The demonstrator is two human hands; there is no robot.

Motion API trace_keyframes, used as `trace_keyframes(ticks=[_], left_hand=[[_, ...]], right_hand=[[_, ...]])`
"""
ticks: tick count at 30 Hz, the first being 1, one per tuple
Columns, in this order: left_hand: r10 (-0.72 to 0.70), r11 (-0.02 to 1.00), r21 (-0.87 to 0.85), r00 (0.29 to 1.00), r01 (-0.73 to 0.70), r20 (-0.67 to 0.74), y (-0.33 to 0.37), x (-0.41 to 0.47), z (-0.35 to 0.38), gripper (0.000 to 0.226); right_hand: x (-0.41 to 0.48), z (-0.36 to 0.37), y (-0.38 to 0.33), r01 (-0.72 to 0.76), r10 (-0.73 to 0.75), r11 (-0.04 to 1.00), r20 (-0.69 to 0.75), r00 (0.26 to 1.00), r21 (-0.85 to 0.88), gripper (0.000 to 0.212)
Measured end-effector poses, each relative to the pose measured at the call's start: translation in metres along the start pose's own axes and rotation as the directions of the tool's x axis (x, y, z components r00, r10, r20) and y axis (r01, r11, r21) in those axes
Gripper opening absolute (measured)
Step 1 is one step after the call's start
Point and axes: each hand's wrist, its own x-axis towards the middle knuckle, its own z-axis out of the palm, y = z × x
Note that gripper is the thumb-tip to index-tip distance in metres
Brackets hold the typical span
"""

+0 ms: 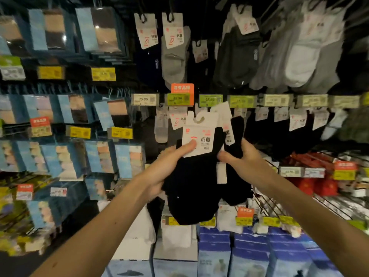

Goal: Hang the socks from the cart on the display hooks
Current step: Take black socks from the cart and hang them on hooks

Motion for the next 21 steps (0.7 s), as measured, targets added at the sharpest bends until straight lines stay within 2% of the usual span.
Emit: trace_keyframes(ticks=[3, 5, 8, 10, 12, 16, 21], left_hand=[[-0.087, 0.996, -0.005, 0.996, 0.087, 0.018, -0.023, 0.007, 0.005, 0.029], [-0.153, 0.988, -0.004, 0.987, 0.153, 0.055, -0.034, 0.015, 0.006, 0.04], [-0.234, 0.971, -0.022, 0.967, 0.237, 0.102, -0.043, 0.03, 0.009, 0.05], [-0.257, 0.965, -0.015, 0.958, 0.261, 0.13, -0.046, 0.04, 0.015, 0.048], [-0.267, 0.963, 0.01, 0.953, 0.269, 0.145, -0.047, 0.049, 0.024, 0.048], [-0.259, 0.966, 0.021, 0.957, 0.258, 0.132, -0.049, 0.071, 0.047, 0.044], [-0.279, 0.958, -0.041, 0.955, 0.284, 0.097, -0.053, 0.101, 0.072, 0.048]], right_hand=[[-0.015, -0.011, 0.027, -0.21, 0.204, 0.976, 0.098, 0.974, 0.061, 0.023], [-0.024, -0.014, 0.042, -0.346, 0.325, 0.925, 0.147, 0.934, 0.158, 0.018], [-0.026, -0.022, 0.057, -0.46, 0.425, 0.824, 0.175, 0.888, 0.331, 0.042], [-0.02, -0.032, 0.063, -0.452, 0.425, 0.797, 0.16, 0.891, 0.401, 0.048], [-0.014, -0.041, 0.067, -0.416, 0.396, 0.804, 0.139, 0.908, 0.425, 0.045], [0.0, -0.063, 0.079, -0.333, 0.325, 0.875, 0.083, 0.942, 0.351, 0.038], [0.014, -0.103, 0.097, -0.312, 0.318, 0.884, 0.042, 0.947, 0.348, 0.039]])
